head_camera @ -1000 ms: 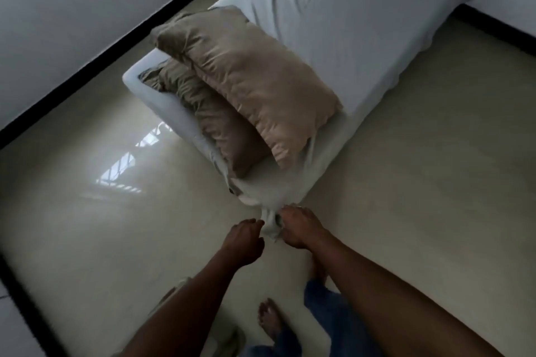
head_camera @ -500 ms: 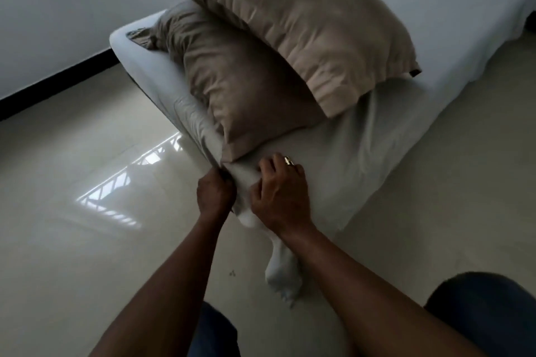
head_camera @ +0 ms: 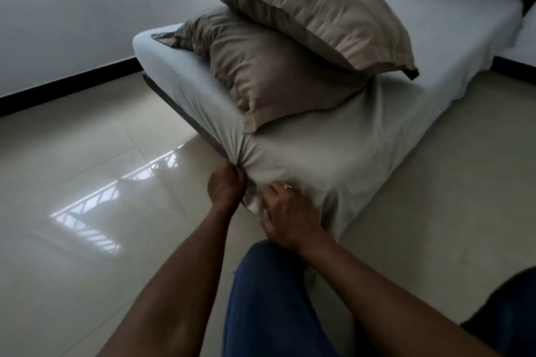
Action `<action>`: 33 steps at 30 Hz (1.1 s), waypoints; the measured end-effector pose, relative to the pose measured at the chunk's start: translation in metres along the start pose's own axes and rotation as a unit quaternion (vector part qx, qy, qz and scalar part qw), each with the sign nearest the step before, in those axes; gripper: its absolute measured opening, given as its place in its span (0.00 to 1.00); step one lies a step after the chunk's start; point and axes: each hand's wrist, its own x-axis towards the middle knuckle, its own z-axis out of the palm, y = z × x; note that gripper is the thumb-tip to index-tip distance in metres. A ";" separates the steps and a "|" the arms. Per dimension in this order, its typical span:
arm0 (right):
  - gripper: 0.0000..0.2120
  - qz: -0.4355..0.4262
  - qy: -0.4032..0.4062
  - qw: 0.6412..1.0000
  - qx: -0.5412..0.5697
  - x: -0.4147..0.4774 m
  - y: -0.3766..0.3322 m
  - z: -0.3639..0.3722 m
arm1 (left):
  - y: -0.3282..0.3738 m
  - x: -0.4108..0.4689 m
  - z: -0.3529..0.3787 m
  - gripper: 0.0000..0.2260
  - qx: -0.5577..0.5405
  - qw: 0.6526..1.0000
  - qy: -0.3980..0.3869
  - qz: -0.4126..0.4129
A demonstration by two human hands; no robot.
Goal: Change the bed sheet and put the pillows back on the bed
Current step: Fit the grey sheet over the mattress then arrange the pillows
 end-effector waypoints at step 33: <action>0.16 0.135 -0.238 0.957 -0.098 0.037 -0.048 -0.001 | 0.000 0.009 -0.002 0.16 -0.422 0.878 -0.107 -0.202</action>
